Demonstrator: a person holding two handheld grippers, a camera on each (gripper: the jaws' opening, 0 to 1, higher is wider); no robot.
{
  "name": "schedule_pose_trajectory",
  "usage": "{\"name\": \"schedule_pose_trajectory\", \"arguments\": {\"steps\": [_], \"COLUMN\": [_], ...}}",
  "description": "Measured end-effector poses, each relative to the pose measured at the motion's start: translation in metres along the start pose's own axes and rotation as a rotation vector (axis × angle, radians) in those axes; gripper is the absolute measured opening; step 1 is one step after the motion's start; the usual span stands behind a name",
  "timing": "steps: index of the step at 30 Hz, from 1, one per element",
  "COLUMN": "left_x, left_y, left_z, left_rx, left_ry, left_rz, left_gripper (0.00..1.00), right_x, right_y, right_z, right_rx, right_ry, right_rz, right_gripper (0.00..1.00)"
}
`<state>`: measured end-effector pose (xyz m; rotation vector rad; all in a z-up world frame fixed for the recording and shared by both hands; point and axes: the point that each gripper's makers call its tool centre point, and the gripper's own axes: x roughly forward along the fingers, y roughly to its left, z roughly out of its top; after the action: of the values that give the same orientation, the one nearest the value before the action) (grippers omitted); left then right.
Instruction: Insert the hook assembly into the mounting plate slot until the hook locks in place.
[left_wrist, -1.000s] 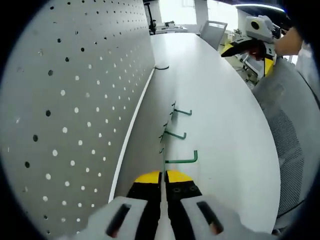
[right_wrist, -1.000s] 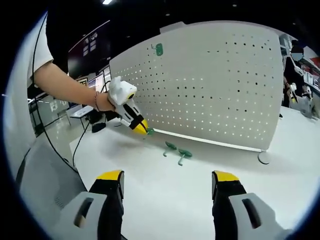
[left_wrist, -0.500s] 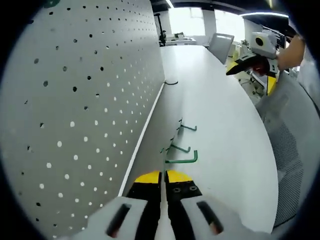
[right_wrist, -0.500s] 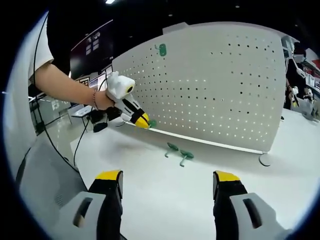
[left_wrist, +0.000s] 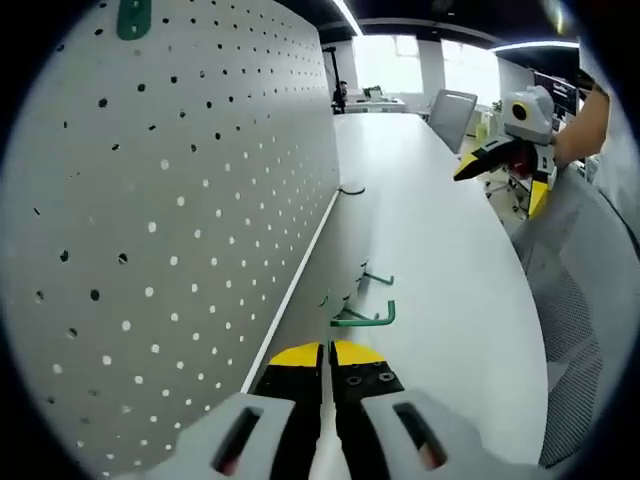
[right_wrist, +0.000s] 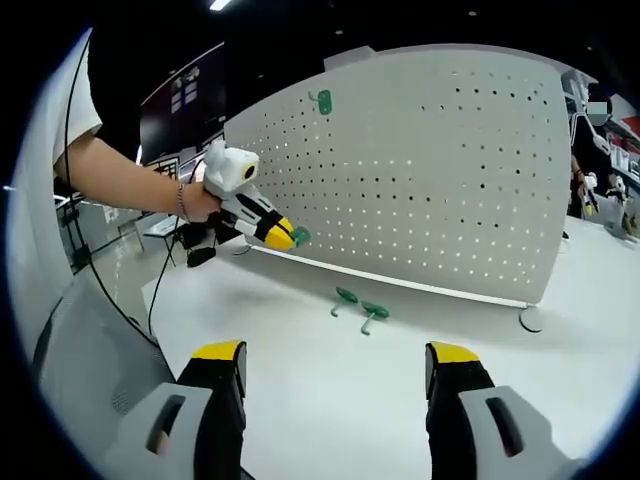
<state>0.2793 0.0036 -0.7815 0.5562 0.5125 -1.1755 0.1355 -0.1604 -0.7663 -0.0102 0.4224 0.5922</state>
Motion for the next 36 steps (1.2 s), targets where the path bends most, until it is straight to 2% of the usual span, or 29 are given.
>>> {"name": "schedule_pose_trajectory", "arguments": {"steps": [10,20,36], "left_x": [-0.014,-0.025,-0.05], "left_y": [-0.005,-0.012,-0.026], "left_z": [0.014,0.028,0.049], "left_rx": [-0.03,-0.027,-0.089], "left_ry": [-0.061,-0.114,-0.24], "left_rz": [0.036,0.061,0.114], "left_gripper": [0.02,0.02,0.02], "right_x": [0.0,0.0,0.0], "right_y": [0.0,0.001,0.002], "right_z": [0.001,0.001,0.001], "right_rx": [0.005,0.007,-0.004], "right_ry": [-0.003,-0.004,-0.003], "right_rz": [-0.001,0.002,0.005], "right_gripper": [0.71,0.7,0.71]}}
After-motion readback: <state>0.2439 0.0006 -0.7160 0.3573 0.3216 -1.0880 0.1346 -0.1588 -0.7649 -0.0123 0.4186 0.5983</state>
